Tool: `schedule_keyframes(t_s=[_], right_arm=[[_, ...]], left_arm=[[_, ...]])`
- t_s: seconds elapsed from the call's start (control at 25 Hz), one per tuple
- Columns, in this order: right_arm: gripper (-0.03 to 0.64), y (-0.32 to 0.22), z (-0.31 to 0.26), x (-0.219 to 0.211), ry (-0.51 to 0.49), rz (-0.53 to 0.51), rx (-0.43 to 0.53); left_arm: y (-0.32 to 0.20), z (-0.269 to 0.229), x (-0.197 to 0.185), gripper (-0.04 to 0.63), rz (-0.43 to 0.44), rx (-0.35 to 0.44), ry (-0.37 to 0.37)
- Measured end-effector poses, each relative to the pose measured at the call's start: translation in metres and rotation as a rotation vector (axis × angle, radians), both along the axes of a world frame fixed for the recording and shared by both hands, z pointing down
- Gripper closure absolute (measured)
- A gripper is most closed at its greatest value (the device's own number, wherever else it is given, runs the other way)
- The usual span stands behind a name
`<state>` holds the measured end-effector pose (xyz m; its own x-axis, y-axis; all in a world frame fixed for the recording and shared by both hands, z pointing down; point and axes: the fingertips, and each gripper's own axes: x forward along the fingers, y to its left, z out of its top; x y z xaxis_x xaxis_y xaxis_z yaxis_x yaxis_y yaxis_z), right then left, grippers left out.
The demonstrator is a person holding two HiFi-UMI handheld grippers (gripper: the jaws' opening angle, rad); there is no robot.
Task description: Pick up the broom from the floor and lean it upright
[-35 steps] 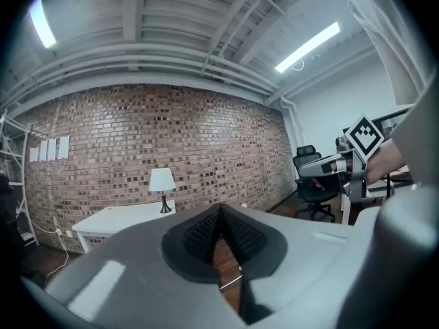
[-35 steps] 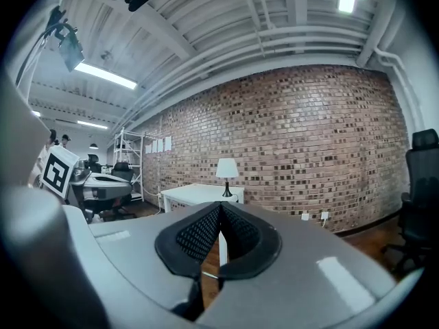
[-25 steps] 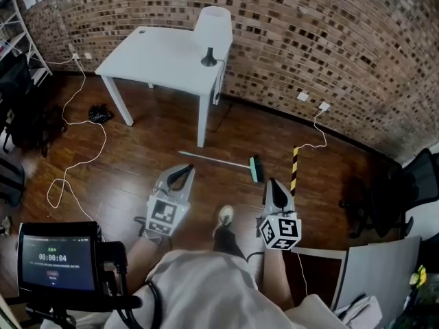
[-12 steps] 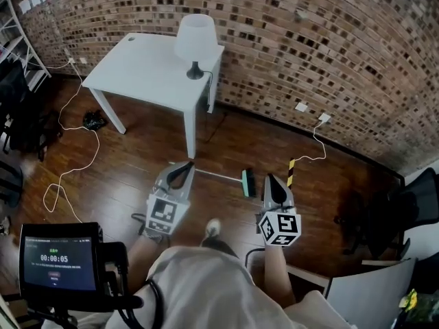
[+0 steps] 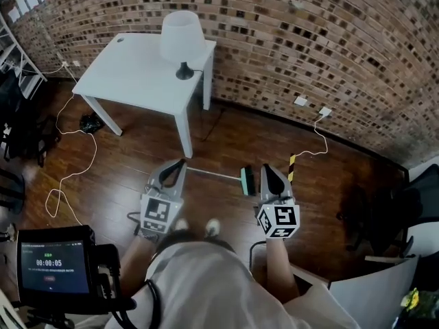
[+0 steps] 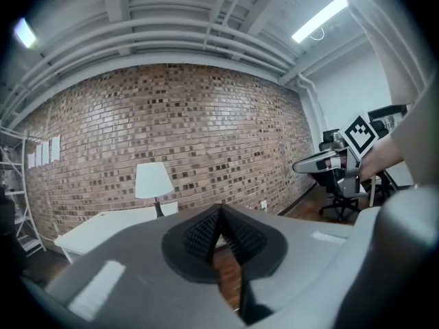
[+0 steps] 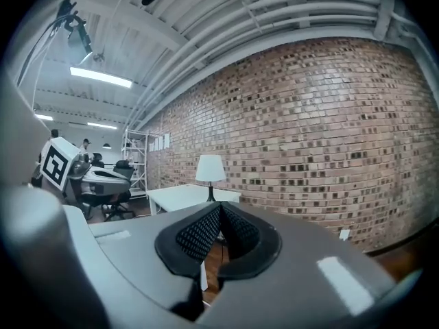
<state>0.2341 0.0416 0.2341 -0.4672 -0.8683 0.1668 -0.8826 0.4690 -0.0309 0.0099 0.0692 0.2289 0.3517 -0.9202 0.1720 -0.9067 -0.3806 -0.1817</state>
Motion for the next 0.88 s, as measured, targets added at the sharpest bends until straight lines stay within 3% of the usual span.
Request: schedule_keyframes(t_s=[0.52,0.88], right_arm=[[0.603,-0.047,-0.010,-0.020,0.013,0.032,0.015],[0.603,-0.065,0.012,-0.022,0.035,-0.032,-0.056]], left_arm=[[-0.053,-0.005,-0.040,0.595,-0.003,0.002,-0.007],[-0.066,0.009,-0.041,0.595,-0.040,-0.029,0.002]])
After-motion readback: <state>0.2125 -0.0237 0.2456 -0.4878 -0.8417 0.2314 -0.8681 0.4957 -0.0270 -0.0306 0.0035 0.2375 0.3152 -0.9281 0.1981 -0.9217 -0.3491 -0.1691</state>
